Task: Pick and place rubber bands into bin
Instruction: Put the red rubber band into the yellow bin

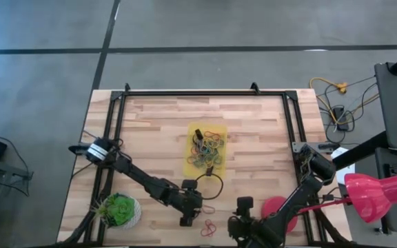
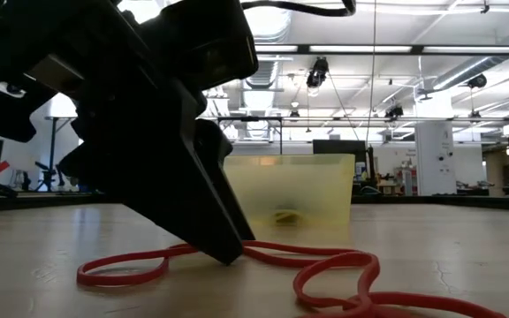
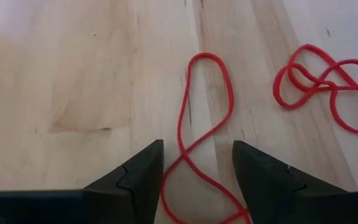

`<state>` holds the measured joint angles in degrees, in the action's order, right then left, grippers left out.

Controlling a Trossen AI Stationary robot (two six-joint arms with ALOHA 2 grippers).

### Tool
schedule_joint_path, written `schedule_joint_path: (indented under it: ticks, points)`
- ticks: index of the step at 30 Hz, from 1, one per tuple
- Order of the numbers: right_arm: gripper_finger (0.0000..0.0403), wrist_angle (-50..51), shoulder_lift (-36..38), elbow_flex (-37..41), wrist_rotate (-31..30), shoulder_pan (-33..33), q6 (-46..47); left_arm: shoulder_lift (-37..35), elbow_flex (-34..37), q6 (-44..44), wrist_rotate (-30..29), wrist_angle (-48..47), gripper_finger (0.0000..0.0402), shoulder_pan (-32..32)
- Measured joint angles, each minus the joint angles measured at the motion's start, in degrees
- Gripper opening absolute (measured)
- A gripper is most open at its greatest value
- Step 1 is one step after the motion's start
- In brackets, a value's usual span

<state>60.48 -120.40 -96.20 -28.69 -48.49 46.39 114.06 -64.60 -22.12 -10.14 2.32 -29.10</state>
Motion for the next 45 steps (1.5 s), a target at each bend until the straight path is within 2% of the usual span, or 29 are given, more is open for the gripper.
schedule_joint_path:
  ticks: [5, 13, 16, 20, 24, 30, 37, 39, 45]
  points:
    - [0.0166, 0.9, 0.0, 0.0, 0.0, 0.0, 0.1, 0.4, 0.0, 0.0, -1.9, -0.4, 0.0152, 0.0]
    - [0.0166, 1.0, 0.0, 0.4, 0.0, 0.2, 0.1, 1.7, 0.0, 1.8, -1.3, -0.6, 0.0037, -0.1]
    - [0.0166, 1.1, 0.0, 0.5, 0.0, 0.2, 0.1, 2.2, 0.1, 1.6, -0.9, -0.6, 0.0007, -0.1]
    - [0.0166, 1.1, 0.0, 0.6, 0.0, 0.2, 0.1, 1.2, 0.0, 1.5, 0.2, -0.9, 0.0002, 0.0]
    - [0.0166, 1.1, 0.0, 0.7, 0.0, 0.2, 0.1, -2.9, -0.2, 1.9, -0.5, -4.9, 0.0000, 0.2]
    - [0.0166, 1.5, 0.0, 0.8, 0.0, 0.5, 0.1, -13.3, -4.6, 7.9, -8.6, -9.7, 0.0000, 1.2]
    - [0.0166, 3.0, 0.0, 0.9, -0.8, 0.8, 1.7, -19.7, -8.8, 19.8, -18.0, -12.5, 0.0000, 5.8]
    - [0.0166, 3.4, 0.0, 0.9, -1.3, 0.8, 3.0, -19.7, -8.4, 20.0, -17.2, -13.4, 0.0000, 9.3]
    - [0.0166, 4.3, 0.0, 0.9, -1.4, 0.8, 5.8, -16.9, -6.2, 17.4, -8.5, -17.3, 0.0000, 20.5]
